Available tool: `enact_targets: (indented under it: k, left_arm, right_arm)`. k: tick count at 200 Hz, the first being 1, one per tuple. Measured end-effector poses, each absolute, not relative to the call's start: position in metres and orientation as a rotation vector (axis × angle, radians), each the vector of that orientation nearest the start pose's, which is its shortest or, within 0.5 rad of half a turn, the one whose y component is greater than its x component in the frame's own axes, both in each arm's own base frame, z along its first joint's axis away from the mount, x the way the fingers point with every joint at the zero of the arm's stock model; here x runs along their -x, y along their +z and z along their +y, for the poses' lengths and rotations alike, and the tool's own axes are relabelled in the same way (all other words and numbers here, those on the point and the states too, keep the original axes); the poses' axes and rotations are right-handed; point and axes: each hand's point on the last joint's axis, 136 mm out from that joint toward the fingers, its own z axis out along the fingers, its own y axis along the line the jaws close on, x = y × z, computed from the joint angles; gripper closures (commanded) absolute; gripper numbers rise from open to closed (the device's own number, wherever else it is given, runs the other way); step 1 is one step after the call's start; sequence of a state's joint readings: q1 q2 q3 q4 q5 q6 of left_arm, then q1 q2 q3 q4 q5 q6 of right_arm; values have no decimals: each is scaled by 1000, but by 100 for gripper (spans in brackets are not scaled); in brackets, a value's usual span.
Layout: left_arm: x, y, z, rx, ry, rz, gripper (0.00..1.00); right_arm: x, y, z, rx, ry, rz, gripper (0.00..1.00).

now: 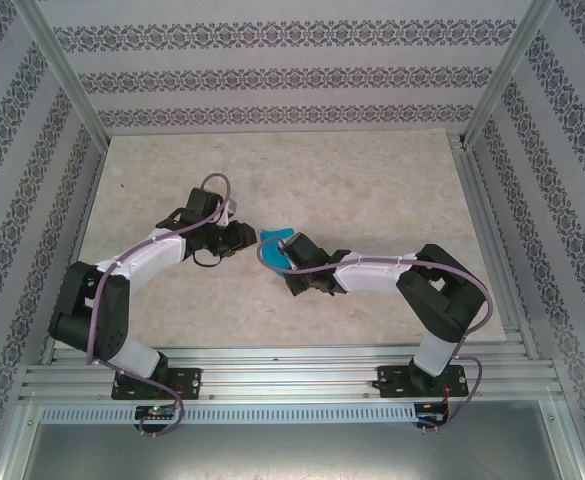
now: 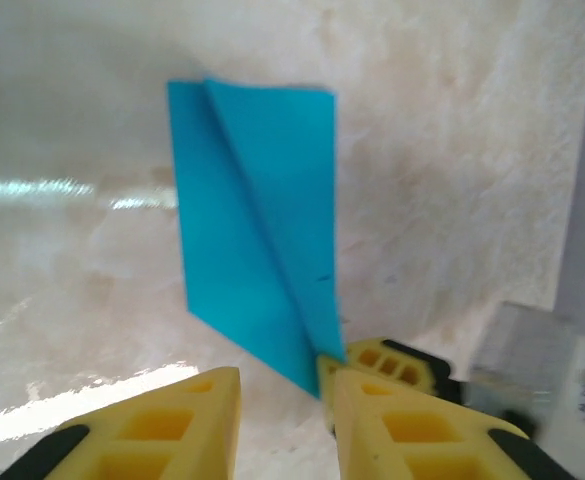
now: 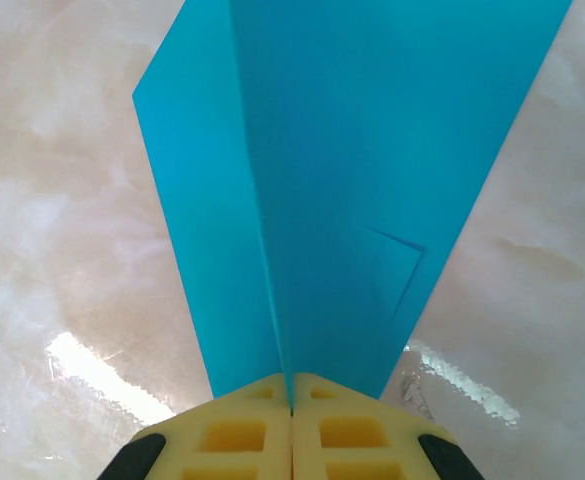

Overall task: Fold a paper plane with a square sheet of paper (fold left side to right side)
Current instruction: Fourth fold the wing at the center of the table.

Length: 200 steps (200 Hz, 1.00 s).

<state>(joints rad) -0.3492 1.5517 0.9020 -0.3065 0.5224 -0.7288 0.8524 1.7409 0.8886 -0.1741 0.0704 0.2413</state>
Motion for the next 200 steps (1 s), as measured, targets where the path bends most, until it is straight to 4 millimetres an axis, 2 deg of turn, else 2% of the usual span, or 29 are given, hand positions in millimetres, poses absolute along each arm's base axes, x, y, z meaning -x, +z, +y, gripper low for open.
enact_targets:
  k: [21, 48, 96, 156, 200]
  left_arm:
    - [-315, 64, -215, 321, -1069, 2754, 69]
    - [-311, 48, -234, 296, -1110, 2789, 67]
    - [-323, 41, -258, 262, -1149, 2780, 67]
    - [-330, 30, -269, 263, -1147, 2797, 66]
    - [-330, 28, -272, 258, -1145, 2799, 65]
  right_arm:
    - [-272, 16, 290, 730, 345, 2527, 93]
    - [-272, 15, 289, 690, 399, 2536, 93]
    - [-274, 15, 289, 637, 479, 2541, 93]
    - [-277, 16, 286, 543, 630, 2548, 92]
    - [-278, 17, 285, 478, 730, 2570, 87]
